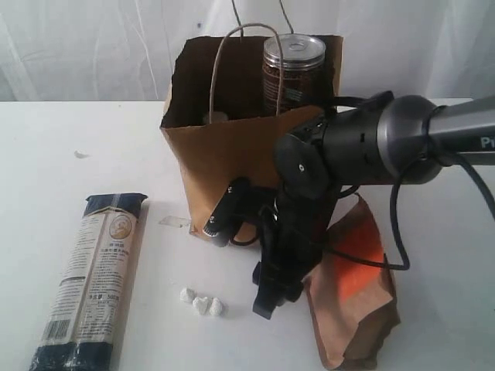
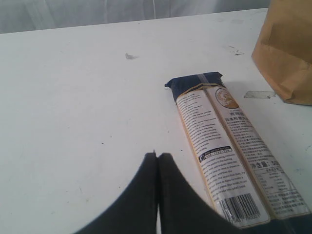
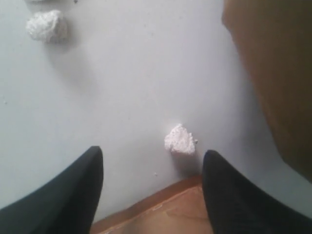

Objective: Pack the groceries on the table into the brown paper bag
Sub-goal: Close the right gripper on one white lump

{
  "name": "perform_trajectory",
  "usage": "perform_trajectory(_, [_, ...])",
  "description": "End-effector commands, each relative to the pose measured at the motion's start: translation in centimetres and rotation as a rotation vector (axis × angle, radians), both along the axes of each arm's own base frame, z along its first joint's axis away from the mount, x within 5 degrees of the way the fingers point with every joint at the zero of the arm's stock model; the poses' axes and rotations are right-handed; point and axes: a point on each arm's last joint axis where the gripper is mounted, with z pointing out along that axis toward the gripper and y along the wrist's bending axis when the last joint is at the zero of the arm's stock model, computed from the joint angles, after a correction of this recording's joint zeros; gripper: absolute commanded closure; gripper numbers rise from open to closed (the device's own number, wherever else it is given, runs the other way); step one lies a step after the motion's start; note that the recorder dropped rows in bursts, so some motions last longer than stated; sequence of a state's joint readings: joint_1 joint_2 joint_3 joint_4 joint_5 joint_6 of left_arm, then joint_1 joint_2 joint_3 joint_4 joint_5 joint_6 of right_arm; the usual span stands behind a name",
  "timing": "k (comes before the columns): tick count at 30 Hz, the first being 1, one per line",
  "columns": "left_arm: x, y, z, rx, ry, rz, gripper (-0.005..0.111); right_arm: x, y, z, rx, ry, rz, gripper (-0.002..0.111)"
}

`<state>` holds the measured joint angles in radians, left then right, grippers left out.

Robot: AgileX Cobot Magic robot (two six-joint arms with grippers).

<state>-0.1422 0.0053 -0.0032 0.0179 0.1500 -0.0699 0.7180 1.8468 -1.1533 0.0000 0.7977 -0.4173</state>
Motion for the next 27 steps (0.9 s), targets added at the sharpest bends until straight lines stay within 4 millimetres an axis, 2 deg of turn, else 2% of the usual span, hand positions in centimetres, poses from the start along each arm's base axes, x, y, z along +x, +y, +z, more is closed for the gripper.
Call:
perform_trajectory(1, [0.0,0.0,-0.1,-0.01,0.0,0.0,0.107,0.1,0.2,0.1,0.041,-0.032,-0.016,0.053])
perform_trajectory(12, [0.0,0.0,-0.1,-0.01,0.0,0.0,0.107,0.6,-0.3,-0.6,0.048,-0.033,-0.07,0.053])
perform_trajectory(16, [0.0,0.0,-0.1,-0.01,0.0,0.0,0.107,1.2,-1.3,-1.6,0.015,0.003,-0.104,0.053])
perform_trajectory(25, [0.0,0.0,-0.1,-0.01,0.0,0.0,0.107,1.4,-1.5,-2.7,-0.01,0.031,-0.108,0.053])
perform_trajectory(27, [0.0,0.0,-0.1,-0.01,0.0,0.0,0.107,1.5,-1.5,-2.8,-0.013,0.032,-0.102,0.057])
